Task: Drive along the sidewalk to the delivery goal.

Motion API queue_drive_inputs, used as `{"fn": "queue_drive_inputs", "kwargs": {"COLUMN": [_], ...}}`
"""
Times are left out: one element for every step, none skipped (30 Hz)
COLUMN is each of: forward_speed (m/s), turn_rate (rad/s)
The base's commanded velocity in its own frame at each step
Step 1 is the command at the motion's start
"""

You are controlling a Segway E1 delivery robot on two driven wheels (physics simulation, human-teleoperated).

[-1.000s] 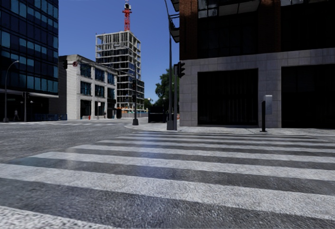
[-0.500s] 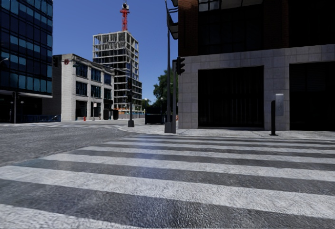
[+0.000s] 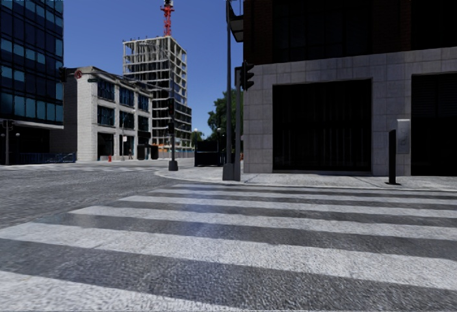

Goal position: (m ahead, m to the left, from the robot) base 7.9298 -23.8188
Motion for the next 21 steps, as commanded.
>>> {"fn": "queue_drive_inputs", "kwargs": {"forward_speed": [2.0,2.0,2.0,2.0,2.0,2.0,2.0,2.0,2.0,2.0,2.0,2.0,2.0,2.0,2.0,2.0,2.0,2.0,2.0,2.0,2.0], "turn_rate": [-0.2,-0.2,-0.21,-0.21,-0.22,-0.22,-0.22,-0.23,-0.23,-0.23,-0.23,-0.24,-0.26,-0.26,-0.27,-0.27,-0.27,-0.27,-0.27,-0.27,-0.27]}}
